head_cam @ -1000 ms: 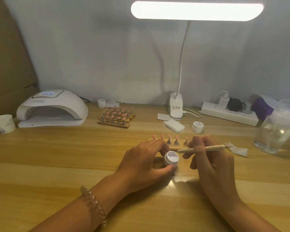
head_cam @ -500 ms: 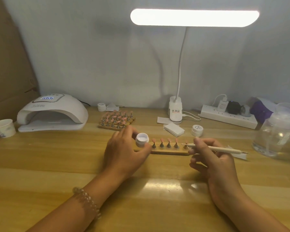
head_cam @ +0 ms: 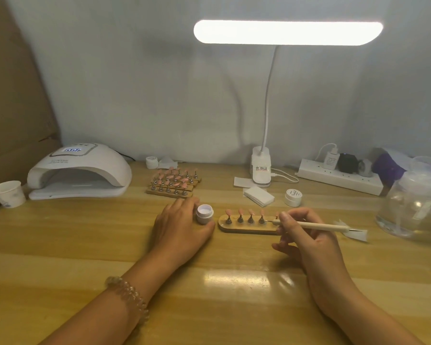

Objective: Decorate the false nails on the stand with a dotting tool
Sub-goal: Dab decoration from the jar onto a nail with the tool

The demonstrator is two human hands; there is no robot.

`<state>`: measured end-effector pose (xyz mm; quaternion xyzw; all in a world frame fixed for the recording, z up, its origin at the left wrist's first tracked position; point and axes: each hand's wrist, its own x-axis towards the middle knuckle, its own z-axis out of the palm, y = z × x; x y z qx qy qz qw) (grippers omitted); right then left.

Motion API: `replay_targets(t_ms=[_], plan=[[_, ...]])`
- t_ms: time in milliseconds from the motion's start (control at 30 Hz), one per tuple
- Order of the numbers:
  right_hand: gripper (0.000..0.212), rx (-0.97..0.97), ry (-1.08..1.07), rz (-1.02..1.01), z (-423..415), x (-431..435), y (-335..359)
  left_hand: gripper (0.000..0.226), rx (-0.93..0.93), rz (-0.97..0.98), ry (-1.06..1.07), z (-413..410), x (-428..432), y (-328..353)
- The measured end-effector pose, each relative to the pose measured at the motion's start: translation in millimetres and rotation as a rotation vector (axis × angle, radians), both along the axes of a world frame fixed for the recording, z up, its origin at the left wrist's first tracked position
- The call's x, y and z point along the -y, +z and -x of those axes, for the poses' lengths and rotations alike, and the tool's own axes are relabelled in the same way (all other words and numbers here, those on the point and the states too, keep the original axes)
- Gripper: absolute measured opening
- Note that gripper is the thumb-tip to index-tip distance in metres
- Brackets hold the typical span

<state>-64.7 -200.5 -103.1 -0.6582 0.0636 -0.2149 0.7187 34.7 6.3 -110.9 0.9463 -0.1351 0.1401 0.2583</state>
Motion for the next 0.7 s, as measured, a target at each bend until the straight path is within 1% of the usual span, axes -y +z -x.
replay_targets(t_ms=[67, 100, 167, 200, 300, 467, 567, 633, 700], plan=[[0.017, 0.001, -0.006, -0.002, -1.0, 0.8, 0.1, 0.061, 0.099, -0.046, -0.019, 2.7, 2.9, 1.5], [0.016, 0.000, -0.007, 0.000, -1.3, 0.9, 0.0, 0.059, 0.171, -0.072, -0.040, 4.4, 5.6, 3.1], [0.014, 0.000, -0.005, 0.003, -2.0, 0.2, -0.1, 0.049, 0.277, -0.113, -0.073, 8.0, 13.6, 7.6], [0.014, 0.002, -0.004, 0.003, -2.3, -0.4, -0.1, 0.043, 0.292, -0.126, -0.081, 9.5, 17.7, 8.9], [0.014, 0.008, 0.001, 0.011, -3.1, -2.1, -0.6, 0.026, 0.243, -0.146, -0.080, 10.8, 25.3, 4.8], [0.017, 0.020, 0.077, -0.004, -4.8, -4.9, 1.8, 0.017, 0.186, -0.106, -0.083, 8.8, 27.0, 1.0], [0.017, 0.020, 0.096, 0.025, -6.6, -4.4, 3.0, 0.011, 0.174, -0.082, -0.090, 8.5, 28.7, 2.5], [0.021, 0.012, 0.109, 0.019, -7.6, -3.1, 3.7, 0.005, 0.190, -0.077, -0.101, 10.2, 29.0, 2.9], [0.026, -0.007, 0.117, 0.012, -8.5, -1.9, 4.2, 0.003, 0.246, -0.087, -0.134, 13.9, 29.2, 4.8]])
